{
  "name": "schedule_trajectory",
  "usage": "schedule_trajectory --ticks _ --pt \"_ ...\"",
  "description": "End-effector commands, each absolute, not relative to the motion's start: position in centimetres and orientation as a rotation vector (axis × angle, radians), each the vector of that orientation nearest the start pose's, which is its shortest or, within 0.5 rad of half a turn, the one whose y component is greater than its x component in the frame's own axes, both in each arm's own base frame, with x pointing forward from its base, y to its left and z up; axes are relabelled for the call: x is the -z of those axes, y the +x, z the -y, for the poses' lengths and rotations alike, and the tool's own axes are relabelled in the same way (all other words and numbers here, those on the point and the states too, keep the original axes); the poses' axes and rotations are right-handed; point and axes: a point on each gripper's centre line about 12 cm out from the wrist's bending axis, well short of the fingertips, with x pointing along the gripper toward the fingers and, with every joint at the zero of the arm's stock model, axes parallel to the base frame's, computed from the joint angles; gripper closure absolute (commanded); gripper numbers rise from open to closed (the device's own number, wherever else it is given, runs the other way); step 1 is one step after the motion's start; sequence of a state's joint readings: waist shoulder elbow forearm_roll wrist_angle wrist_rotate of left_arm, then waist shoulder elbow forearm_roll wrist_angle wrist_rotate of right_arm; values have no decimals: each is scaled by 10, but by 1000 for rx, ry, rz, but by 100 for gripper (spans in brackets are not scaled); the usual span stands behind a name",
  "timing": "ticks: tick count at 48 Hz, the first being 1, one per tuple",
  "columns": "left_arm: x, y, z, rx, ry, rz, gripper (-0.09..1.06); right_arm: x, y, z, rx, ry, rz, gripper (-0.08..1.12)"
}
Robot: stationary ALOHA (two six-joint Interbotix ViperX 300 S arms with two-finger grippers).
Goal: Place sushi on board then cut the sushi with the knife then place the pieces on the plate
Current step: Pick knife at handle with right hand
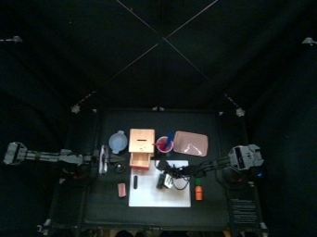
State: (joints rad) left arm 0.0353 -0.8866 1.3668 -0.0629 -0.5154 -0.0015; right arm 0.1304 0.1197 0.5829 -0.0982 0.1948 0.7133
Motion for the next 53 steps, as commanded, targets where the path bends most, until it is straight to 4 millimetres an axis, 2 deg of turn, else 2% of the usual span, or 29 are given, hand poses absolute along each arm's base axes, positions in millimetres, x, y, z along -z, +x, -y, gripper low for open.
schedule_trajectory --ticks 1,23,27,31,40,48,53 --pt "-233 191 -11 -68 -59 52 90 -150 403 -63 134 519 -849 2" --pt "-233 191 -11 -71 -64 50 89 -161 418 -63 101 442 -810 2" --pt "-234 191 -11 -71 -58 55 89 -174 421 -55 101 398 -782 2" --pt "-238 193 -11 -70 -55 64 89 -195 419 -44 109 354 -745 2" --pt "-246 195 -11 -68 -45 84 90 -241 400 -2 181 279 -648 2" --pt "-251 198 -11 -67 -44 91 90 -264 393 26 235 241 -588 2" --pt "-251 202 -11 -66 -43 81 90 -269 393 41 268 222 -572 2"
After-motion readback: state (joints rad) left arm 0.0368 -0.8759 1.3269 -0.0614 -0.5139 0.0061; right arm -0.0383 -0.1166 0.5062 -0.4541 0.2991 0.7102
